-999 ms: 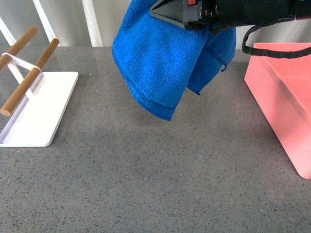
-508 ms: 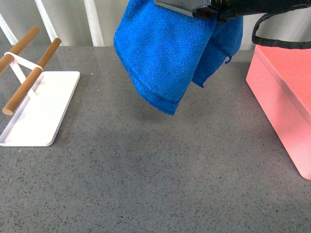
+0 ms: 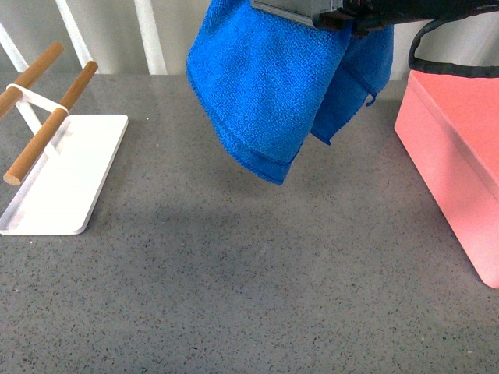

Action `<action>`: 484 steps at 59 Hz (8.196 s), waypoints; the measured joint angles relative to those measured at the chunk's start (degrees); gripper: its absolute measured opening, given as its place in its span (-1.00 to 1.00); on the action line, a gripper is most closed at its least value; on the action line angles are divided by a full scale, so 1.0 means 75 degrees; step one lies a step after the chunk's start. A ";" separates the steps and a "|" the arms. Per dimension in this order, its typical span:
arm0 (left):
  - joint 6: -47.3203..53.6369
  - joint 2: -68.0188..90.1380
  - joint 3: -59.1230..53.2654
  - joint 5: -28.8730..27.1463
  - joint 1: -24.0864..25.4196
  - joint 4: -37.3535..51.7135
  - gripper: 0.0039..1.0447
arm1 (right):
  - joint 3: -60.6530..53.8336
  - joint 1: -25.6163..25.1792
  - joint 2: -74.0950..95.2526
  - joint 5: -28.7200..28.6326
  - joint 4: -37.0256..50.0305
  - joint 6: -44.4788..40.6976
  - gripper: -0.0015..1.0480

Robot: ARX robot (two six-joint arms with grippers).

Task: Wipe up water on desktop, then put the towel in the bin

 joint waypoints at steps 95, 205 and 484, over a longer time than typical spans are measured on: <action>0.0003 -0.5173 -0.0399 0.0032 0.0003 -0.4666 -0.93 | -0.0245 -0.0227 -0.0082 0.0099 -0.0268 -0.0251 -0.89; 0.0020 -0.5986 -0.0399 0.0032 0.0003 -0.5368 0.88 | 0.3990 0.0653 0.4692 0.3299 -0.5007 -0.3759 -0.89; 0.0020 -0.5986 -0.0399 0.0032 0.0003 -0.5368 0.88 | -0.6732 -0.2640 -0.6213 0.4619 0.3121 -0.1256 -0.93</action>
